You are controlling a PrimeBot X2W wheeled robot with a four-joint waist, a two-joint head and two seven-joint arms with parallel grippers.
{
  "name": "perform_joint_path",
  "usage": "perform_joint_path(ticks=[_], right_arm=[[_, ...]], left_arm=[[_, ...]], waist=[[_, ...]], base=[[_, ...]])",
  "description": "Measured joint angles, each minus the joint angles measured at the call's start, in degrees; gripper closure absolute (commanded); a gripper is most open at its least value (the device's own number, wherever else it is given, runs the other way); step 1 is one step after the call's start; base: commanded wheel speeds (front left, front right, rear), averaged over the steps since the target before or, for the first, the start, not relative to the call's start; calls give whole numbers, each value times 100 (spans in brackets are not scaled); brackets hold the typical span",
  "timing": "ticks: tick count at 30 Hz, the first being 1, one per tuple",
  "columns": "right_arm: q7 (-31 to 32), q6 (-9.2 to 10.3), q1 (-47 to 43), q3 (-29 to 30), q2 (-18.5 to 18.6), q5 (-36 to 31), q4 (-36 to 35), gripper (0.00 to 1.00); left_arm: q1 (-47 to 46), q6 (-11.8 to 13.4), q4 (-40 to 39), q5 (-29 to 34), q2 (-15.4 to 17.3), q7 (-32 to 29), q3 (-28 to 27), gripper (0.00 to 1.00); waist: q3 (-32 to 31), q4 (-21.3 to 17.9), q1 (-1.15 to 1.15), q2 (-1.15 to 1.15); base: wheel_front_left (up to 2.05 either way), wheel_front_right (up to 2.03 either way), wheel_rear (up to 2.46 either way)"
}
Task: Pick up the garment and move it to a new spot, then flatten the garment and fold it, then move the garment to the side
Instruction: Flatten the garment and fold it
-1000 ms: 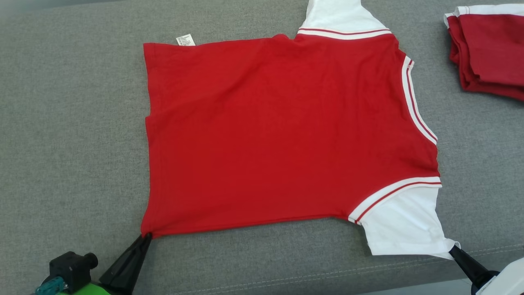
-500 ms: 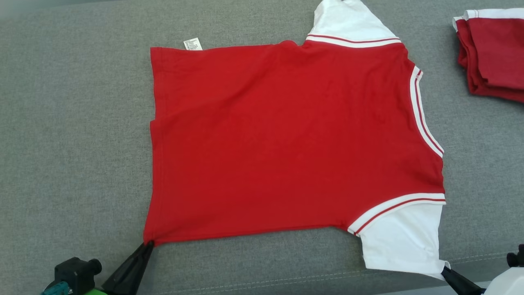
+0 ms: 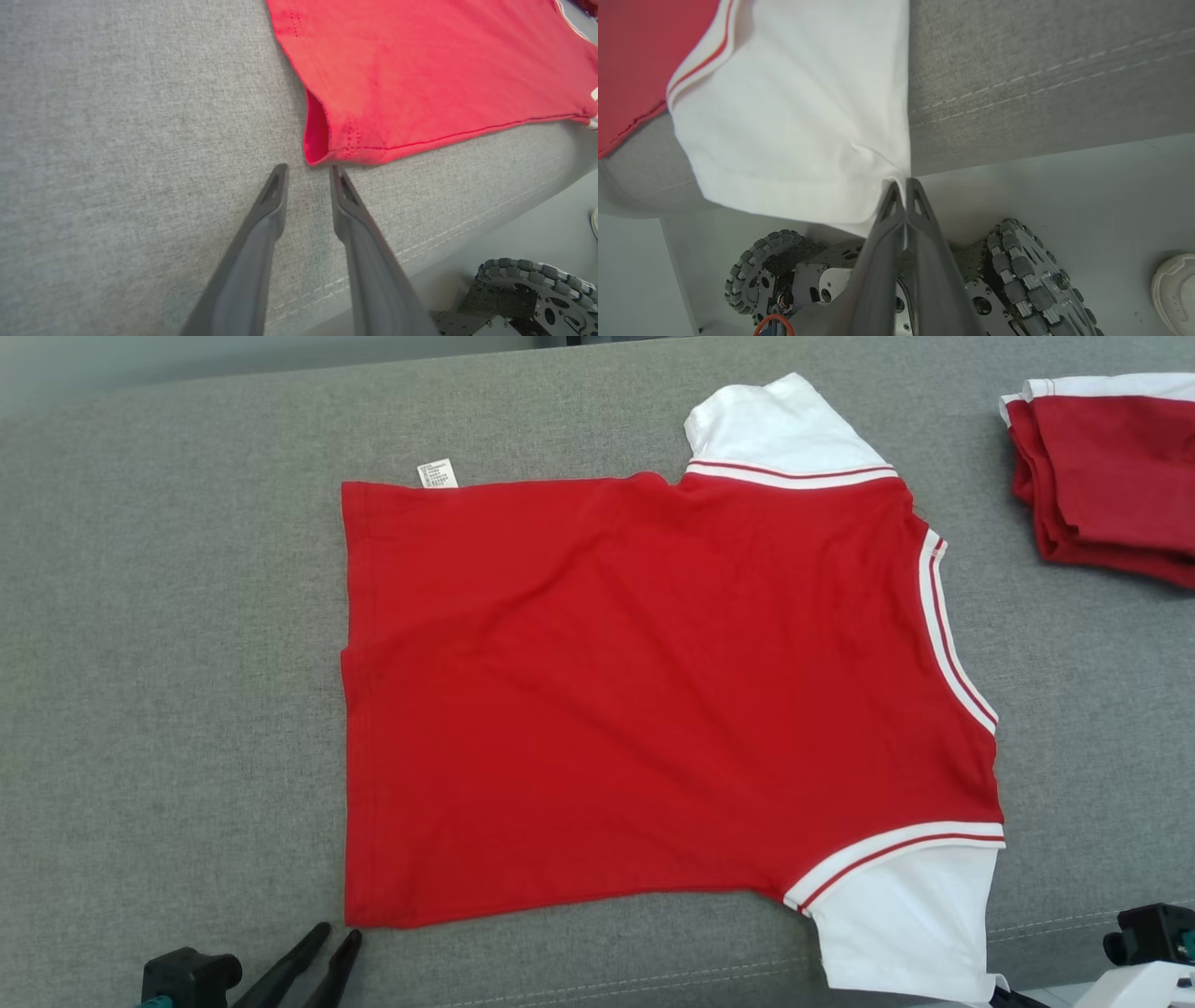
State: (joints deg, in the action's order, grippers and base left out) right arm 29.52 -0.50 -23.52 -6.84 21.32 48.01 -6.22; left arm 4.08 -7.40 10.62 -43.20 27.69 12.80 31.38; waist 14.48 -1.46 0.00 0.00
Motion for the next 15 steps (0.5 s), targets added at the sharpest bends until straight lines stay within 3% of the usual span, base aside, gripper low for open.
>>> perform_joint_path(ticks=[1,2,15], right_arm=[[-25,2,23,-3,13,-75,45,14],[-45,3,53,-4,29,-164,91,0],[-637,126,129,-149,-151,-765,556,0]], left_arm=[[2,0,30,-1,0,-24,12,40],[2,0,59,-5,-3,-32,19,2],[303,119,648,-263,-169,-265,37,0]], waist=[[-20,-14,0,0],[-40,-25,0,0],[-493,-75,0,0]], base=[[0,0,0],[0,0,0],[0,0,0]])
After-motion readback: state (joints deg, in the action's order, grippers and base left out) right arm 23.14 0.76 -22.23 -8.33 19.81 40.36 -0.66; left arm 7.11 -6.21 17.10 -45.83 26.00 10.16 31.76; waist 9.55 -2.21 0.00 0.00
